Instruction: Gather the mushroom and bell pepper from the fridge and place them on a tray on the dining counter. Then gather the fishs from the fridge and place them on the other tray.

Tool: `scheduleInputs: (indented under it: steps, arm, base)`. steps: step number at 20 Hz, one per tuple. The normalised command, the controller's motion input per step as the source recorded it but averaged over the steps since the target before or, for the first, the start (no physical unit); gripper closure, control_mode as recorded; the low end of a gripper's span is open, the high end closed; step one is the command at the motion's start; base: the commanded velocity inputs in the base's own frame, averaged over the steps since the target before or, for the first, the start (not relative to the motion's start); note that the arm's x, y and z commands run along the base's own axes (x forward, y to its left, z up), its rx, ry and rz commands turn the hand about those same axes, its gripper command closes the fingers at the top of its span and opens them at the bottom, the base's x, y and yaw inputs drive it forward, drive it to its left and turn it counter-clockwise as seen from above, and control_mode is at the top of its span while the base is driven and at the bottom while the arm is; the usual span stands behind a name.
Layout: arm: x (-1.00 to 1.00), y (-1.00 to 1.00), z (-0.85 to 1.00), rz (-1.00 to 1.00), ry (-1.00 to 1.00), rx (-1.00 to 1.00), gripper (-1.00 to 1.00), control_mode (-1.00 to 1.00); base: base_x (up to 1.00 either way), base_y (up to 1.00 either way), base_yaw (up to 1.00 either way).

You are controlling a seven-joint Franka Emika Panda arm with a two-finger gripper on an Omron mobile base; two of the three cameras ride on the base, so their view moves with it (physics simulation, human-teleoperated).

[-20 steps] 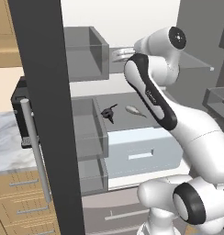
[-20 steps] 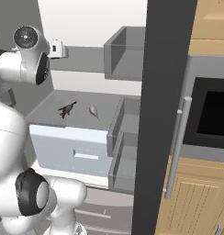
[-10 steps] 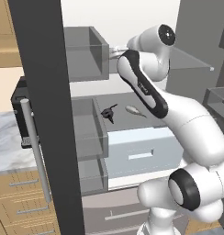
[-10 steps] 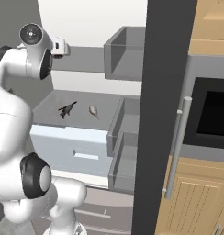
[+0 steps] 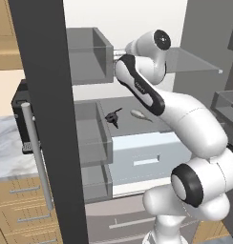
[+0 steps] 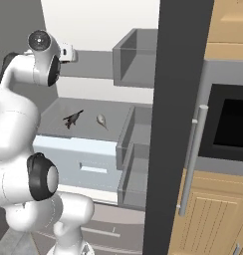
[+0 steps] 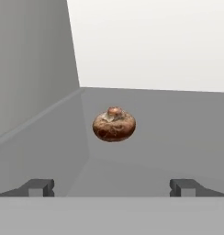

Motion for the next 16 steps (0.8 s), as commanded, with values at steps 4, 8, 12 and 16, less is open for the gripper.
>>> scheduleInputs:
  steps: [4,8,12,16]
  arm:
    - [0.36,0.05,-0.09,0.00,0.00,0.00,-1.00,-1.00]
    - [0.35,0.08,0.00,0.00,0.00,0.00,-1.00,-1.00]
    - [0.29,0.18,0.00,0.00,0.01,0.00,-1.00,-1.00]
    - [0.23,0.17,0.00,0.00,0.01,0.00,-1.00,-1.00]
  base:
    - [0.00,0.00,0.00]
    - [0.00,0.00,0.00]
    - [0.00,0.00,0.00]
    - [0.00,0.00,0.00]
